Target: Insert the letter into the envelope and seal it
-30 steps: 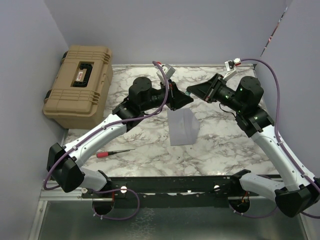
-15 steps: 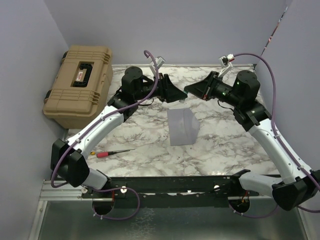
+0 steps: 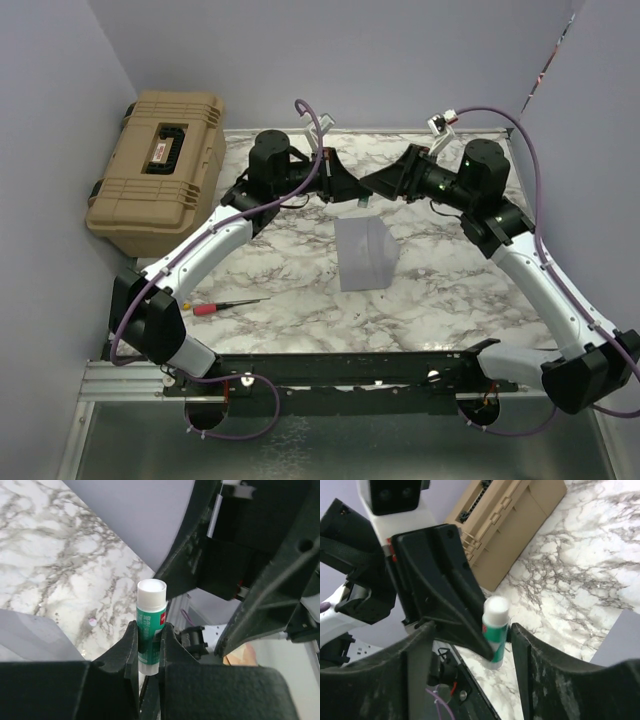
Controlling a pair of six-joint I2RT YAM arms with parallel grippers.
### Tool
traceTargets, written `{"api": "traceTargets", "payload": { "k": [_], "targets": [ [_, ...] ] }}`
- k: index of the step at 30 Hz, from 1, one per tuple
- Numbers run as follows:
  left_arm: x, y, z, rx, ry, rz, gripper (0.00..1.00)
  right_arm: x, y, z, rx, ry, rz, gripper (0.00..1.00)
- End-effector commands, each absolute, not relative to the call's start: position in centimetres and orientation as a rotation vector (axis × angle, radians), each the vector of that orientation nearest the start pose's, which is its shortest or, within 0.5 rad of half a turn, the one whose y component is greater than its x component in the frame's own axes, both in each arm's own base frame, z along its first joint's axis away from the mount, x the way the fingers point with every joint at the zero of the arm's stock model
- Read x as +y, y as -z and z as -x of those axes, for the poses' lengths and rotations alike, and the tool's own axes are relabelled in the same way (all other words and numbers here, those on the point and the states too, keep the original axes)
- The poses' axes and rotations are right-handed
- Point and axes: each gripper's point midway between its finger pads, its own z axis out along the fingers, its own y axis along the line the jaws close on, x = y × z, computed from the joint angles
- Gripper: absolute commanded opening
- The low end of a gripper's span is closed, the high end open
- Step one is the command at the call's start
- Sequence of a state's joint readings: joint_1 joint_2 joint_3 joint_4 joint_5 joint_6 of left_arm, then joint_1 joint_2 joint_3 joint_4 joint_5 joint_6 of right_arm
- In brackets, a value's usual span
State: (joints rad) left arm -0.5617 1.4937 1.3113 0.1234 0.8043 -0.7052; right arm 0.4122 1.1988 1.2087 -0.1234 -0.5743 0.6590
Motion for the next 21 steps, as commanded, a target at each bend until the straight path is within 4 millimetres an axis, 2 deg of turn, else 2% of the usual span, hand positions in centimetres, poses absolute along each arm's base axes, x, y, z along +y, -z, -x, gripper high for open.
{"api": "traceTargets", "payload": {
  "k": [1, 3, 5, 7, 9, 12, 21],
  "targets": [
    [-34.3, -34.6, -31.0, 1.797, 1.465, -0.432, 0.0, 23.9, -38.0, -29.2, 1.77, -1.187, 0.128, 0.73],
    [-34.0, -34.7, -31.6, 1.79, 1.446, -0.37, 0.0, 23.1, -38.8, -29.2, 1.711, -1.164, 0.083, 0.82],
    [-33.6, -34.9, -32.4, 1.777, 1.422, -0.292, 0.0, 23.0, -38.8, -28.6, 1.667, -1.186, 0.097, 0.84],
    [-33.2, -35.5, -33.0, 1.755, 1.414, -0.213, 0.0, 23.3, -38.0, -28.2, 1.681, -1.193, 0.135, 0.84],
    [-33.0, -36.6, -33.2, 1.71, 1.438, -0.167, 0.0, 23.7, -36.7, -28.2, 1.735, -1.191, 0.168, 0.83],
    [-32.7, -38.1, -33.1, 1.644, 1.476, -0.124, 0.0, 24.5, -36.0, -28.2, 1.761, -1.231, 0.21, 0.77],
    [-32.4, -40.4, -32.2, 1.572, 1.526, -0.124, 0.0, 26.2, -37.9, -28.7, 1.683, -1.385, 0.198, 0.68]
  ]
}}
